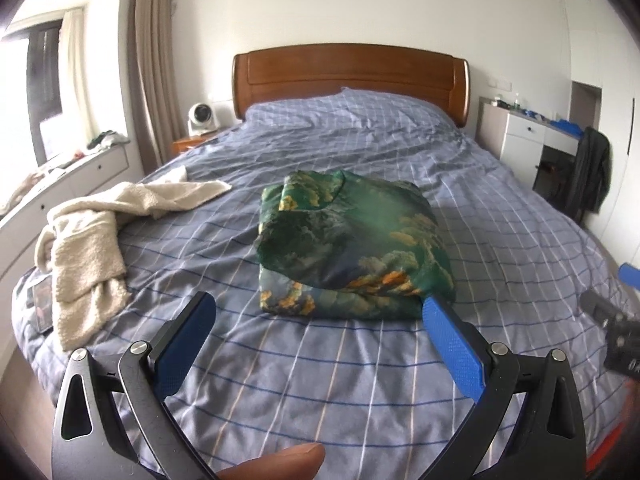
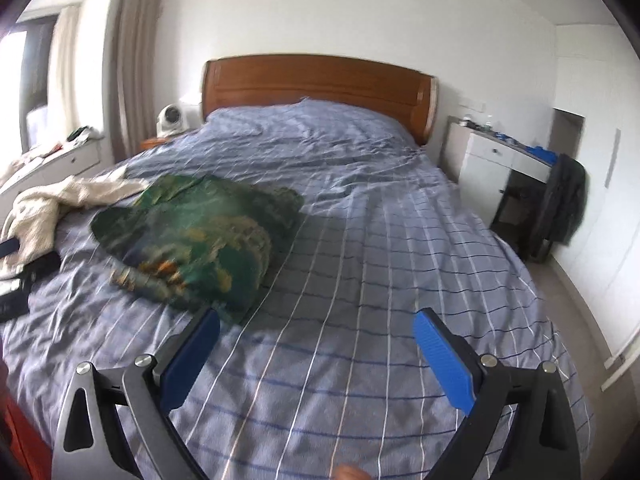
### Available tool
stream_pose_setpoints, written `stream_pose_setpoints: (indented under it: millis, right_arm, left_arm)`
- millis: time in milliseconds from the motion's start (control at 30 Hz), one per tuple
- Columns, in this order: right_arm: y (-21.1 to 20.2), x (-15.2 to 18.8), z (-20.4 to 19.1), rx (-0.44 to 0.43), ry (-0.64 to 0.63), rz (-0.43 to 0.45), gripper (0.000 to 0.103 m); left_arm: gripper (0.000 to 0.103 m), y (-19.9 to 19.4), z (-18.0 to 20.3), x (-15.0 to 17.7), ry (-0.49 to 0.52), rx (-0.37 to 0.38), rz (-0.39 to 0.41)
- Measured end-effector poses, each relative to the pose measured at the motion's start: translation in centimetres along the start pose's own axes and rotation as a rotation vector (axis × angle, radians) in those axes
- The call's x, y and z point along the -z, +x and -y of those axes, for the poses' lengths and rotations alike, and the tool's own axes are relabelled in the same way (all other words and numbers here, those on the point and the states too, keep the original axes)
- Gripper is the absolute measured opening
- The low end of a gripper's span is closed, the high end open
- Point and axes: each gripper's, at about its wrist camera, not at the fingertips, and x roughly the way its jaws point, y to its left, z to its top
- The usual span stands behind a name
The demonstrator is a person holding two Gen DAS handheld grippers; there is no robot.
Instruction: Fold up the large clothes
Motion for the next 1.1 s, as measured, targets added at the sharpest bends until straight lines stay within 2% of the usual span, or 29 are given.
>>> stream_pose_setpoints:
  millis: [67,133,267,333,433,467,600,833,1000,1100]
  right_arm:
    - [-0.2,0.5,0.0,-0.05,0.0,-0.025,0.099]
    - [-0.7,0.9,0.0,-0.058,0.024,-0.022,0.099]
    - [-3.2,1.3,0.9,-0.086,0.119,0.102,0.099]
    - [-3.8,1.3,0.6,-0.064,0.089,0.131,0.099]
    - [-3.6,1.2,-0.9,-0.015,0.006,0.108,0.099]
    - [-3.6,1.2,-1.2,-0.025,0.003,0.104,0.099]
    - [-3.8,0.9,-1.5,-0.091,0.056,0.079,0.099]
    - [-4.4,0.9,-2.0,-0.06,0.057,0.051,0.102]
    - [-4.0,1.4,-2.3,-0.041,0.045,0.011,0.102]
    - [-3.8,1.6,-2.7,-0.035,0.038,-0.009,0.102]
  left_arm:
    - [0.103,-0.3,-0.1,0.3,-0.008,0.003,-0.006]
    - [0.103,-0.6,-0.2,0.6,-0.011,-0.001,-0.014]
    - [0.103,-1.5,-0.6,0.8,-0.012,-0.003,-0.001]
    - [0.103,-2.0,-0.7,0.8,-0.008,-0.008,0.009]
    - [0.103,-2.5,-0.6,0.7,-0.01,-0.024,0.017]
    - [0.103,-2.5,-0.6,0.7,-0.012,-0.03,0.009]
    - [0.103,-2.5,-0.1,0.9,0.016,-0.052,-0.024]
    - [0.103,-2.5,0.0,1.1,-0.019,-0.011,-0.063]
    - [0.103,-2.4,0.6,1.3,0.013,-0.036,-0.065]
    - [0.103,-2.2,0.6,1.5,0.011,-0.026,-0.079]
